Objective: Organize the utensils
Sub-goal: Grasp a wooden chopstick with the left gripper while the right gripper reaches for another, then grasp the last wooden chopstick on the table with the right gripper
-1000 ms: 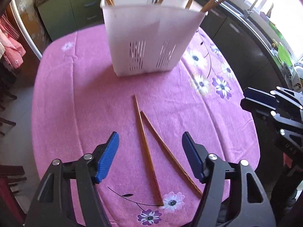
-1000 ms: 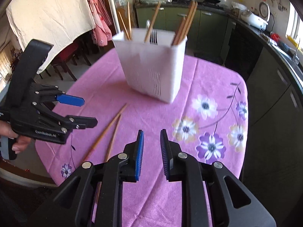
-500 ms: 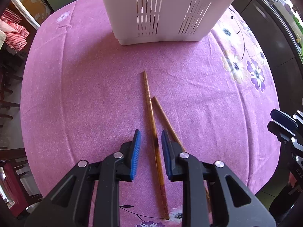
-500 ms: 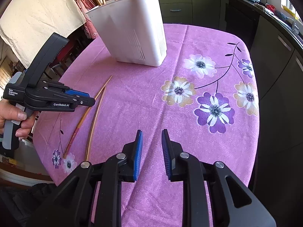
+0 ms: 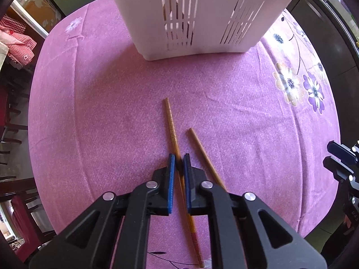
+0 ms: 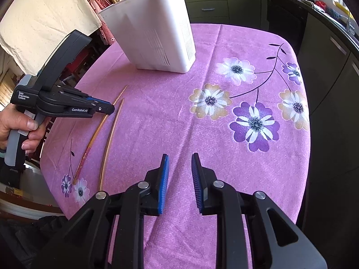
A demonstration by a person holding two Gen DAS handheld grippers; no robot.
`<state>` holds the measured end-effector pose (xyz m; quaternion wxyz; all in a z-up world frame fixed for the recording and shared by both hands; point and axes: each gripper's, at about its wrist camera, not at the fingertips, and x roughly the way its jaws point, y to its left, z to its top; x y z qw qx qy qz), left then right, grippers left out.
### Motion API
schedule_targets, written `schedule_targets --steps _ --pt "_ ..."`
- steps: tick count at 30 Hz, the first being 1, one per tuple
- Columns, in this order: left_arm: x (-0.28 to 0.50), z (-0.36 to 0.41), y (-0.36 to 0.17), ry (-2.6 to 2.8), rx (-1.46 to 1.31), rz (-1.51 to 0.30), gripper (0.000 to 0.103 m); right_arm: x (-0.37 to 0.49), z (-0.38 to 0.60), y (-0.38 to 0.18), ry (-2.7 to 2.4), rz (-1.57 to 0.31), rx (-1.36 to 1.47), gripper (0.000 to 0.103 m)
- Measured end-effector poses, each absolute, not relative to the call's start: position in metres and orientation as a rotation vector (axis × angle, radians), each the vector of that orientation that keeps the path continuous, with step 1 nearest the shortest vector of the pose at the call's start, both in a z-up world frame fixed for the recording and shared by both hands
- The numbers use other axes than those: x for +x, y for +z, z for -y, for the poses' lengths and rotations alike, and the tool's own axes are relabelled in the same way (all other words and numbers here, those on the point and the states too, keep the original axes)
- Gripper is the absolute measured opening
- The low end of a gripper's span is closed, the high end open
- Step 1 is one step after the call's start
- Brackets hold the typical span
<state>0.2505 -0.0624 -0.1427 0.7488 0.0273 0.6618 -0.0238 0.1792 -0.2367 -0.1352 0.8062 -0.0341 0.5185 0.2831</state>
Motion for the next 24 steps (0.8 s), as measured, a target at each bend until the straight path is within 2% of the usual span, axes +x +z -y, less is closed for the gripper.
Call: schedule_targets --steps 4,9,12,19,24 --pt "0.24 0.042 -0.134 -0.07 0.035 -1.414 0.006 0.179 0.232 -0.135 0.609 -1.113 -0.08 0.021" --pt "0.211 0.025 -0.095 -0.096 0.021 -1.309 0.006 0.179 0.216 -0.131 0.626 -1.117 -0.114 0.021" --pt "0.192 0.019 -0.068 -0.11 0.032 -1.227 0.006 0.178 0.202 -0.129 0.638 -1.121 -0.142 0.027" --pt "0.147 0.014 -0.014 -0.121 0.053 -1.061 0.006 0.181 0.168 -0.124 0.68 -1.146 -0.202 0.027" --pt "0.127 0.006 0.0 -0.122 0.069 -0.994 0.006 0.192 0.134 -0.132 0.702 -1.21 -0.253 0.032"
